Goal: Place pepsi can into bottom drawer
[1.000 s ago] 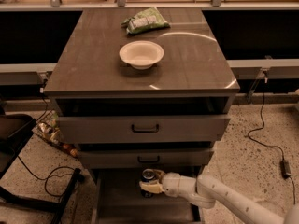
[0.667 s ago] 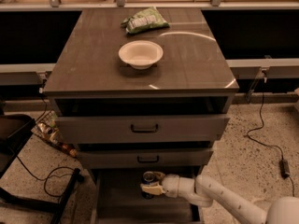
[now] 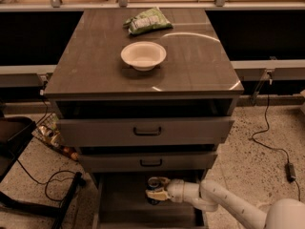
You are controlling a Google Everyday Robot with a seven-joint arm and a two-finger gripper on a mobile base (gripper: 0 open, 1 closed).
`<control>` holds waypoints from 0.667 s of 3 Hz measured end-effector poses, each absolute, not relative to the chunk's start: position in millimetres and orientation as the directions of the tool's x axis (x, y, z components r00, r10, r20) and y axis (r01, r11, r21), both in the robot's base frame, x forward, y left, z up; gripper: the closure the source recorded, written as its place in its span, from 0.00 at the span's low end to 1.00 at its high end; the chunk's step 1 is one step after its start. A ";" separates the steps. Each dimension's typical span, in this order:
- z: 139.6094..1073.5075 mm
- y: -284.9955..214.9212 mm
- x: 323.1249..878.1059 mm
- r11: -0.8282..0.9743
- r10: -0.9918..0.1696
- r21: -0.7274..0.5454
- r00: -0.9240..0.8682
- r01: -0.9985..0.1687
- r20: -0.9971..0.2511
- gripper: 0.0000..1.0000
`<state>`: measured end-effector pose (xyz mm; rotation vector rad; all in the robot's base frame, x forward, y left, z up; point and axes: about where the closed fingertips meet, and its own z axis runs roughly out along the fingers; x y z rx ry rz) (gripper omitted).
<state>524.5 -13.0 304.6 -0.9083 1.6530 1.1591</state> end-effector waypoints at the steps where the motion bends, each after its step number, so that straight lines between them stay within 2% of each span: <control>1: 291.0 -26.5 522.8 0.324 -0.084 0.279 -0.322 -0.904 -0.943 1.00; 2: 274.7 -58.3 519.0 0.358 -0.145 0.228 -0.296 -0.905 -0.944 1.00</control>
Offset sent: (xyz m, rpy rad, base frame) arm -0.0101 -0.0942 -0.0514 -0.1948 -0.0824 -0.0720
